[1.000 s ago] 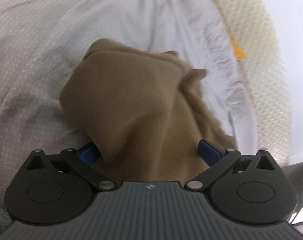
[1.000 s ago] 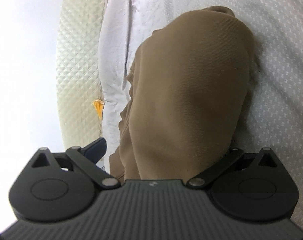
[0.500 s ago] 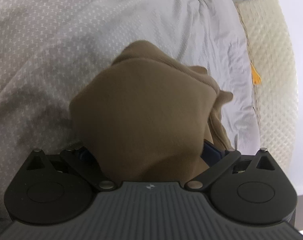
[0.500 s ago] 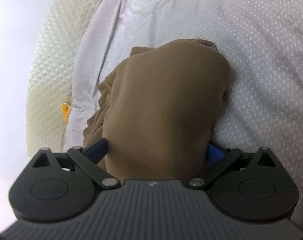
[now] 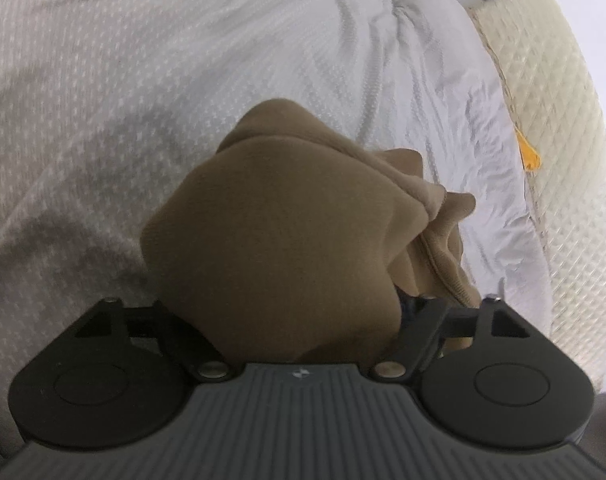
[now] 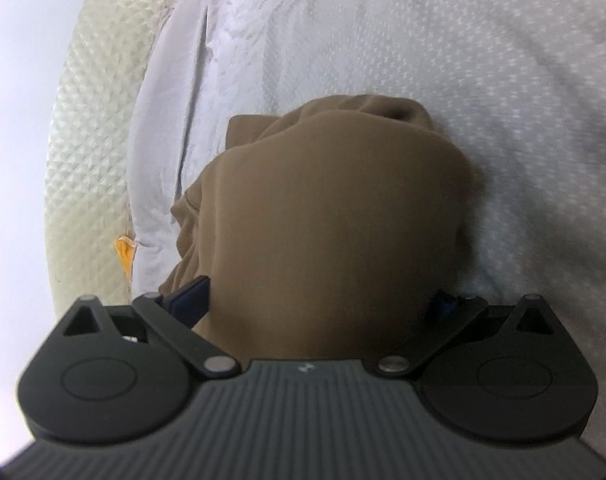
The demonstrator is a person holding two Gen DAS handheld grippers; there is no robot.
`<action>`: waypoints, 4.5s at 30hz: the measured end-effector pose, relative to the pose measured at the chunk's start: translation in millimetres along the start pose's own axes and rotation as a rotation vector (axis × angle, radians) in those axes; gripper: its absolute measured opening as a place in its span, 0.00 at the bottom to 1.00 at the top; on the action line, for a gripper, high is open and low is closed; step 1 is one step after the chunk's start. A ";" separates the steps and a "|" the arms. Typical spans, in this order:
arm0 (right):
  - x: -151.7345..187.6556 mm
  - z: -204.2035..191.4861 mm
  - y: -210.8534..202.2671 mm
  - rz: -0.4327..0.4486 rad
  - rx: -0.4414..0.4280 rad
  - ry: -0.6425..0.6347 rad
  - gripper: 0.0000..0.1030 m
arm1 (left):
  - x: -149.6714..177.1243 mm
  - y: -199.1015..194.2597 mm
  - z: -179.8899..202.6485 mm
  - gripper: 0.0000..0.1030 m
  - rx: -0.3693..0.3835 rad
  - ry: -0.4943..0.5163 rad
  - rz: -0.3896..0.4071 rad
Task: Fold large clothes
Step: 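Close the left tool on the hoodie bundle while the right tool closes on it too, then lift and carry the held hoodie bundle with both tools, then lower the hoodie bundle onto the bed and open both tools, then pull both open tools back away from the hoodie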
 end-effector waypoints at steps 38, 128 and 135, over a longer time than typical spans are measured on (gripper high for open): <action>13.1 -142.2 -110.4 -0.053 -0.425 -0.532 0.52 | -2.0 -126.5 107.5 0.30 0.287 0.421 0.155; -289.3 -166.5 -123.4 0.201 -0.170 -0.228 0.65 | 200.9 61.1 494.2 0.65 0.353 1.091 -0.225; -199.9 -224.3 -208.9 0.189 -0.144 -0.475 0.66 | 208.1 -65.1 473.5 0.65 0.416 1.177 -0.149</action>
Point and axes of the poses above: each gripper's, at about its wrist camera, not at the fingertips, and y roughly the way its jaws point, z to its right, x to its underside, the point moved 7 cm from there along y, roughly the way its jaws point, and after that the axes turned 5 degrees about -z, right-handed, at the moved point
